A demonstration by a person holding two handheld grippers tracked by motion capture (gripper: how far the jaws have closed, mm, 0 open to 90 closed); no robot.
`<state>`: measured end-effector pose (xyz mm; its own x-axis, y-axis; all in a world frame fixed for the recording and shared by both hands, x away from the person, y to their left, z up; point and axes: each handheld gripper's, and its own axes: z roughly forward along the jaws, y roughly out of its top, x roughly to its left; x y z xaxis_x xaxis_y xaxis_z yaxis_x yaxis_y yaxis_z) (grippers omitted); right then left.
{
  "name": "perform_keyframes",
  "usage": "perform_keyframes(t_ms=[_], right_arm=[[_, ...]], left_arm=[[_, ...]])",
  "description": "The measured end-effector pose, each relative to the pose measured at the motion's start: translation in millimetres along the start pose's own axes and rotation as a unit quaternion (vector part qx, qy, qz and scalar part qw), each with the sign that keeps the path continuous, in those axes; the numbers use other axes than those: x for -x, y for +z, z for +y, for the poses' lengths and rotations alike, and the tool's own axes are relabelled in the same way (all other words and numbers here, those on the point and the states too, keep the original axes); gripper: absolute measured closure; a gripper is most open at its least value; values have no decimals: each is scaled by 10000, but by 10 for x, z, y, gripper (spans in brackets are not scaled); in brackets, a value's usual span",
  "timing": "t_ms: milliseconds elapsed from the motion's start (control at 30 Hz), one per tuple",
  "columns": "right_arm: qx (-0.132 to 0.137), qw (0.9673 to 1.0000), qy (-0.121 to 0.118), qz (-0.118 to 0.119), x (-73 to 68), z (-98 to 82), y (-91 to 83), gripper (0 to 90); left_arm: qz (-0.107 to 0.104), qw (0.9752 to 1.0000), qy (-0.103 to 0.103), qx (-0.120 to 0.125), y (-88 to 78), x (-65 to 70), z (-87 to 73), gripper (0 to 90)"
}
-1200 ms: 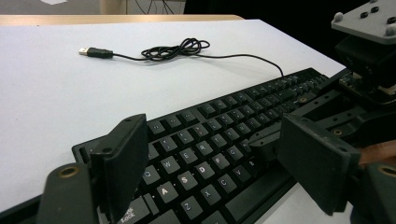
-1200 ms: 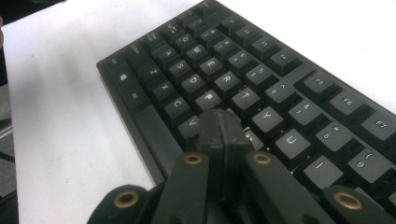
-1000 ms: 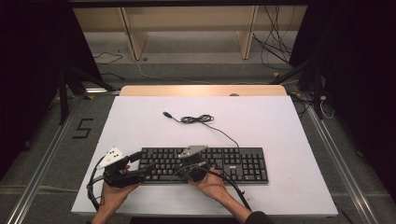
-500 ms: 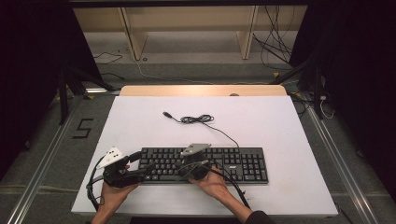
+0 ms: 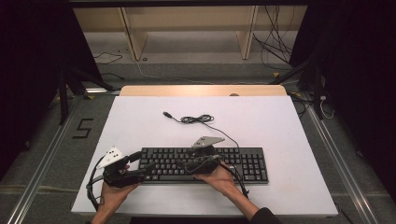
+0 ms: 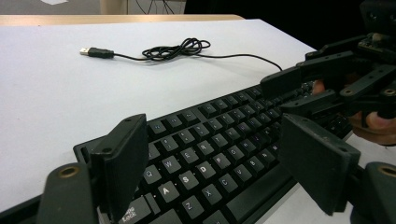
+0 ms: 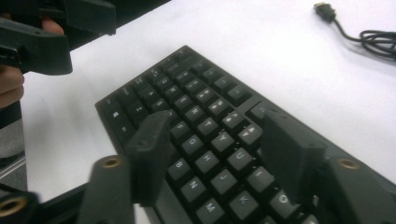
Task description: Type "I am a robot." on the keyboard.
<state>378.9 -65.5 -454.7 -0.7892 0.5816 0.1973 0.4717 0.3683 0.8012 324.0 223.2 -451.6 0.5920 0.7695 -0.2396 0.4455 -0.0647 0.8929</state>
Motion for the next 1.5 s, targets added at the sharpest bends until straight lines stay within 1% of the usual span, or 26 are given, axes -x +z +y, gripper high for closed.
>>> perform_keyframes(t_ms=[167, 333, 467, 767, 1000, 1100, 1200, 1300, 1333, 1400, 1500], right_arm=[[105, 9999, 10, -75, 56, 17, -91, 350], [133, 9998, 36, -160, 101, 17, -155, 318], [140, 9997, 38, -215, 122, 12, -177, 317], [141, 9995, 29, -280, 146, 8, -199, 344], [177, 9993, 42, -339, 178, 4, -236, 297], [177, 9992, 52, -356, 190, 4, -249, 296], [196, 9991, 43, -361, 199, 5, -263, 383], [215, 9992, 39, -338, 208, 7, -277, 514], [206, 9992, 36, -343, 211, 8, -277, 574], [173, 9992, 32, -364, 219, 7, -268, 655], [72, 9991, 62, -414, 234, 0, -236, 754]], left_arm=[[2, 10000, 10, -6, 2, -2, 0, 242], [8, 10000, -1, -3, 6, 0, -2, 243], [7, 10000, -6, -10, 7, 0, -2, 242], [1, 10000, 8, -15, 2, -6, -1, 243], [5, 10000, 6, -18, 5, -4, -1, 242], [3, 10000, 8, -18, 4, -5, -1, 242], [4, 10000, 10, -17, 3, -5, 0, 242], [5, 10000, 9, -16, 4, -4, -1, 243], [8, 10000, -2, -6, 6, -2, -1, 242], [8, 10000, -5, -7, 7, -1, -1, 242], [10, 10000, 1, -10, 7, 0, -1, 242]])
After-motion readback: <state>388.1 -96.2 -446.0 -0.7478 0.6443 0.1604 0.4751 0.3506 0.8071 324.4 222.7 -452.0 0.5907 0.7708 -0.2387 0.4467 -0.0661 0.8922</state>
